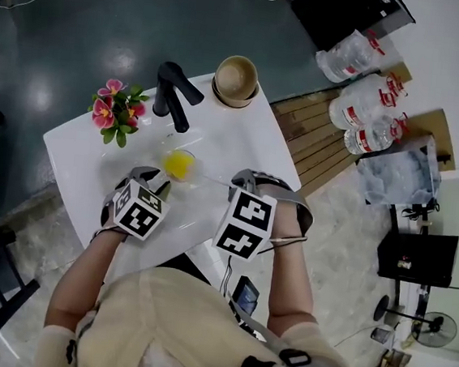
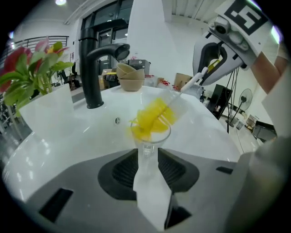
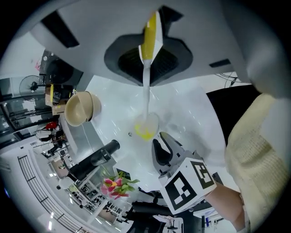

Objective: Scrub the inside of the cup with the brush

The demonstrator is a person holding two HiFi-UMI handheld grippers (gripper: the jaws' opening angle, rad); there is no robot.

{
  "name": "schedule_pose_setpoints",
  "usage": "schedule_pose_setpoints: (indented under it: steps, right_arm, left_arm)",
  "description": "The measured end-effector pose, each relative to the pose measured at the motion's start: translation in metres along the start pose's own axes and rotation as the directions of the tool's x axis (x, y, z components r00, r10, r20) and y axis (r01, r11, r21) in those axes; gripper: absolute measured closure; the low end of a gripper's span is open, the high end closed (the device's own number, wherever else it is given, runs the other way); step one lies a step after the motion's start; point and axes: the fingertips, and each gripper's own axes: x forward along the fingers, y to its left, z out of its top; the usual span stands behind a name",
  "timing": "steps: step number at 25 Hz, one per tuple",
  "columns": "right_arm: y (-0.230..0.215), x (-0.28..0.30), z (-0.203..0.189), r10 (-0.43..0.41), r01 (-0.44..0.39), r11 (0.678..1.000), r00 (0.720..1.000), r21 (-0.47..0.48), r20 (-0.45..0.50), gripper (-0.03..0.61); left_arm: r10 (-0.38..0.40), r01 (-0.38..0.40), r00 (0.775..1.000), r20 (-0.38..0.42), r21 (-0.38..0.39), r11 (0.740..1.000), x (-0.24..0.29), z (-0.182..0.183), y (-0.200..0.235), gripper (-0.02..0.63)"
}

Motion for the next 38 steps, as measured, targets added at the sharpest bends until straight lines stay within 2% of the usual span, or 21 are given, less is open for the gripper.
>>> schedule_pose_setpoints:
  steps: [3,7,11,15,20,23,29,38]
  right_arm:
    - [0.0,0.0,0.0,0.002,-0.002,1.0,1.0,-0.017,-0.016,0.529]
    - [-0.006,-0.002,0.002,-0.028,0.021,0.994,0.997,-0.106,-0.07,0.529]
    - [-0.01,-0.001,0.006,-0.057,0.037,0.982,0.992,-0.184,-0.11,0.529]
    - [-0.014,0.002,0.005,-0.074,0.037,0.973,0.986,-0.23,-0.153,0.529]
    - [-0.013,0.002,0.013,-0.094,0.031,0.943,0.98,-0.33,-0.177,0.529]
    - [-0.005,0.006,0.03,-0.091,0.029,0.922,0.986,-0.386,-0.143,0.529]
    - [-0.008,0.022,0.05,-0.107,0.051,0.91,0.988,-0.411,-0.115,0.529]
    - [-0.012,0.033,0.045,-0.058,0.023,0.936,0.994,-0.35,-0.092,0.528]
  left_arm:
    - [-0.019,0.02,0.999,-0.03,0.01,1.0,0.008,-0.003,-0.003,0.477]
    - [-0.032,0.033,0.998,-0.047,0.025,0.999,0.015,-0.005,-0.007,0.481]
    - [-0.019,0.021,0.999,-0.043,0.049,0.999,0.018,-0.004,-0.005,0.529]
    - [-0.012,0.015,0.999,-0.039,0.075,0.997,0.02,-0.003,-0.004,0.545]
    - [-0.01,0.013,0.999,-0.032,0.092,0.996,0.021,-0.004,-0.005,0.548]
    - [-0.012,0.015,1.0,-0.026,0.098,0.995,0.021,-0.003,-0.007,0.549]
    - [-0.013,0.015,1.0,-0.026,0.099,0.995,0.022,-0.003,-0.006,0.549]
    - [-0.006,0.009,1.0,-0.025,0.105,0.994,0.022,-0.004,-0.005,0.549]
